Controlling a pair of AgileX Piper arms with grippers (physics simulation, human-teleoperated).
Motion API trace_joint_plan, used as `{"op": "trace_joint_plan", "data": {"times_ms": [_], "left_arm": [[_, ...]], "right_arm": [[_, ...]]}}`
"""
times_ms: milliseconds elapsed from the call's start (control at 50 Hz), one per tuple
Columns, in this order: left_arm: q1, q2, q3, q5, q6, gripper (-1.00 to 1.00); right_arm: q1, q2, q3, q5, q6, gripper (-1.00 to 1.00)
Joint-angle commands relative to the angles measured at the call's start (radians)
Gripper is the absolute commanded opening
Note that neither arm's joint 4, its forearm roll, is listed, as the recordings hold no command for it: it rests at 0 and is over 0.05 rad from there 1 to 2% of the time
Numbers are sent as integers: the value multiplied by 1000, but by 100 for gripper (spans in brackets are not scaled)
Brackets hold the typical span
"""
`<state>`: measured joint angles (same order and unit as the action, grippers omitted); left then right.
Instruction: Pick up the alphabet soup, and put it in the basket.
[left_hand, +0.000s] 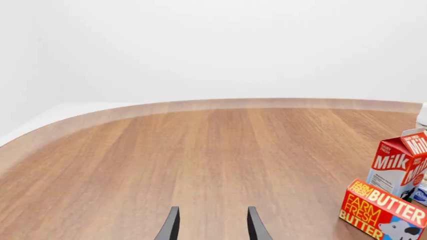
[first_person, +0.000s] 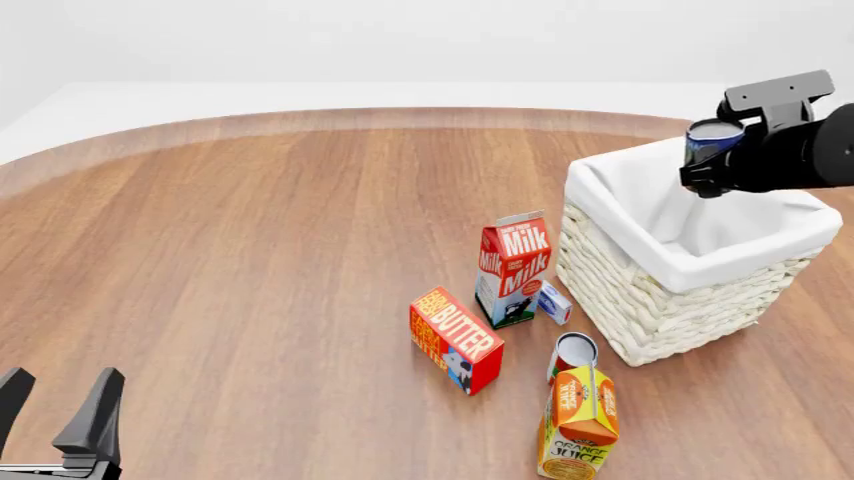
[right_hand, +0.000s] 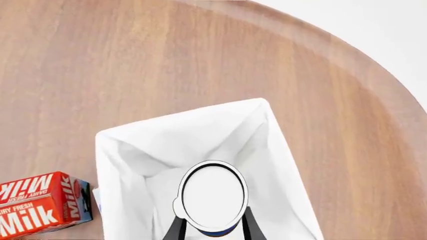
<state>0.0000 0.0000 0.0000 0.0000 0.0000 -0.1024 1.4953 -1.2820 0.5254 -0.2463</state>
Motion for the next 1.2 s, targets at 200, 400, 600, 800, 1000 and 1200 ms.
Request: {"op": "trace_joint_plan", "data": {"times_ms": [200, 400, 600, 800, 1000, 1200], "left_arm": [[0, 0, 0, 0, 0, 100], [0, 0, 0, 0, 0, 100], [0, 0, 0, 0, 0, 100], [0, 0, 0, 0, 0, 100], [0, 0, 0, 0, 0, 100], [0, 0, 0, 0, 0, 100]], "right_arm": [[4, 45, -5, -8, 16, -100], [2, 70, -4, -8, 11, -100], [6, 90, 22, -29, 8, -100], [3, 109, 27, -40, 10, -100], [-8, 147, 36, -59, -6, -100], [-5, 160, 29, -54, -2, -100]]}}
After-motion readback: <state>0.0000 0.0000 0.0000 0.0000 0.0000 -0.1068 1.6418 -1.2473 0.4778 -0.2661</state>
